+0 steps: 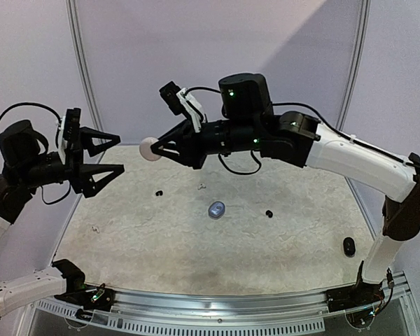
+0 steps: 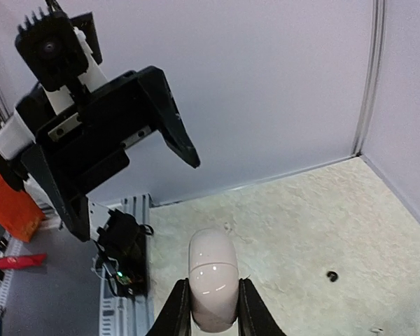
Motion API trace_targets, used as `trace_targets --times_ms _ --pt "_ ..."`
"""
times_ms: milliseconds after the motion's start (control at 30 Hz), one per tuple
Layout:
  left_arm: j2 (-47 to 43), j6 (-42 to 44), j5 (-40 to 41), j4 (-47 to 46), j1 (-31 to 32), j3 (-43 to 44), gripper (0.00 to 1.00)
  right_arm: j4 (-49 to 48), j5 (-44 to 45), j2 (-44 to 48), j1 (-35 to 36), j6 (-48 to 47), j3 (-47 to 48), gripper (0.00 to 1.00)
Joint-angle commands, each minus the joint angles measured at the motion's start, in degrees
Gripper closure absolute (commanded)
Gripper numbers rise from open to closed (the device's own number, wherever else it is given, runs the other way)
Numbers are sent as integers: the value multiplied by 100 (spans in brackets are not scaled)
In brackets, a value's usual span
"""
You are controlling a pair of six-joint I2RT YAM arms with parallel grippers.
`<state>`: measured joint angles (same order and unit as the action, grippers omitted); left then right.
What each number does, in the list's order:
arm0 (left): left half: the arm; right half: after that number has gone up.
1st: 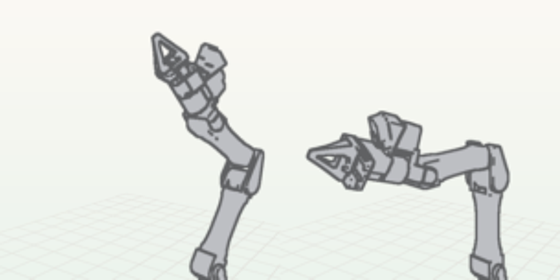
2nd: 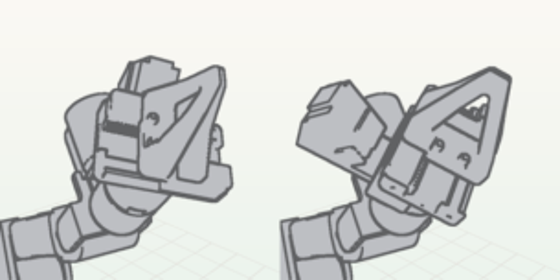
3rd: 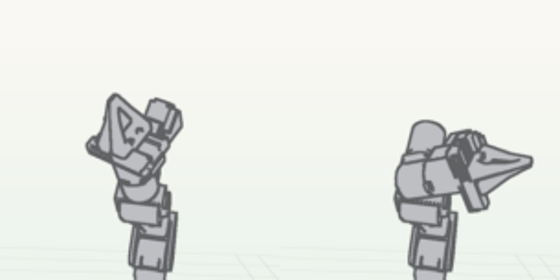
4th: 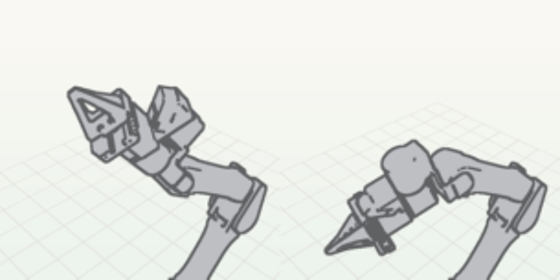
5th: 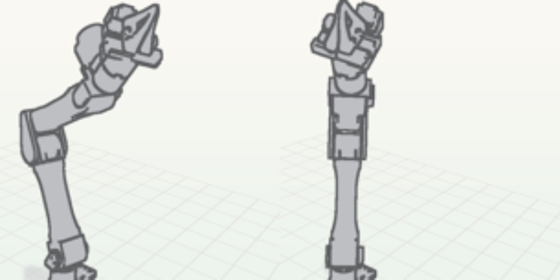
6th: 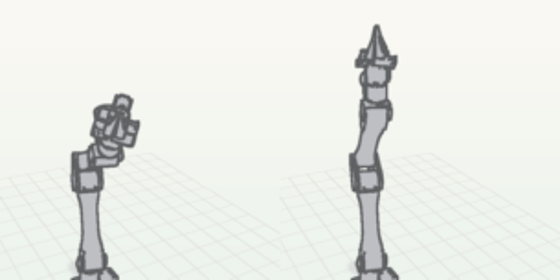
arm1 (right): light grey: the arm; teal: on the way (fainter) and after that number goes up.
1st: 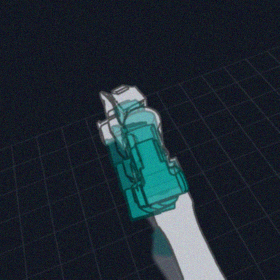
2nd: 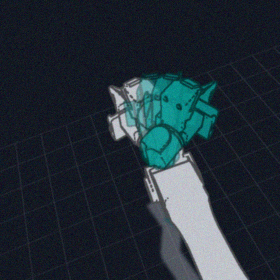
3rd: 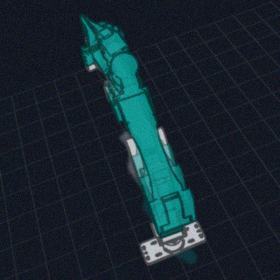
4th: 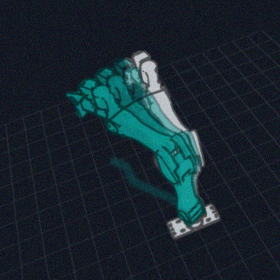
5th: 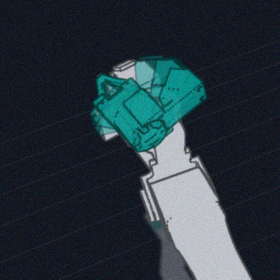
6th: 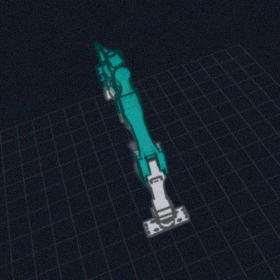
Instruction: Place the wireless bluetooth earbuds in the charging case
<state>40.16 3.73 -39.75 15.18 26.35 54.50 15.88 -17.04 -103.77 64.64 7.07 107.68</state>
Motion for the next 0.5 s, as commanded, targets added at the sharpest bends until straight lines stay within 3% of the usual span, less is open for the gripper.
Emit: trace_targets --times_ms 0,100,233,467 --pt "542 3062 -629 3165 7 768 20 2395 867 146 356 -1754 615 100" --pt "894 3587 -521 3780 108 1230 28 3089 1475 -125 660 -2677 1159 100" --pt "1283 3570 -339 4088 457 1593 33 3086 2066 -488 978 -3392 1521 100" --pt "1406 3425 -323 4059 832 1814 47 2837 2188 -643 1096 -3693 1600 100"
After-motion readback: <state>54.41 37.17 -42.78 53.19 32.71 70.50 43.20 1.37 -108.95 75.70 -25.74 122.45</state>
